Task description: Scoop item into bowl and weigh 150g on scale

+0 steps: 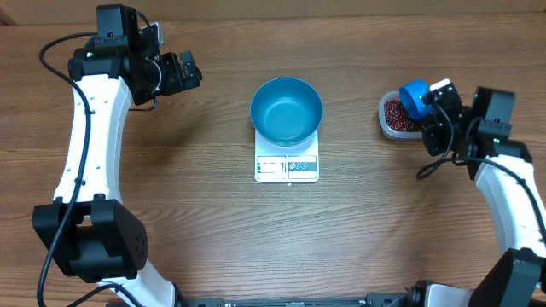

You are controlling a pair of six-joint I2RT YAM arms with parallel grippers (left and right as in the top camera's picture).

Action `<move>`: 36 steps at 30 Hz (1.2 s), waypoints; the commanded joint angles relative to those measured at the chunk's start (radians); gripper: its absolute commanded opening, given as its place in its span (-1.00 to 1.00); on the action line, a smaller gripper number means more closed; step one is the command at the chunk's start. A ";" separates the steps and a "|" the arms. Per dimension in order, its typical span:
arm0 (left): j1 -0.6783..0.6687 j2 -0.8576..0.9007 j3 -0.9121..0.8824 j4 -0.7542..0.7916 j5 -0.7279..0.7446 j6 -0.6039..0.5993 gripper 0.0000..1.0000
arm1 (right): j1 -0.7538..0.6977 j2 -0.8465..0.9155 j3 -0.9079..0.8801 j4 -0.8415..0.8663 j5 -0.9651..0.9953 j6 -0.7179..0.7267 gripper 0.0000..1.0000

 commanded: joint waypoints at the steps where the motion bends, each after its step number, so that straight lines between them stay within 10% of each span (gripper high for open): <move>1: -0.002 -0.030 0.020 0.001 -0.006 0.026 0.99 | 0.005 0.000 0.117 -0.090 0.032 -0.004 -0.93; 36: -0.002 -0.030 0.020 0.001 -0.006 0.026 0.99 | 0.140 0.102 0.652 -0.698 0.252 0.327 -0.93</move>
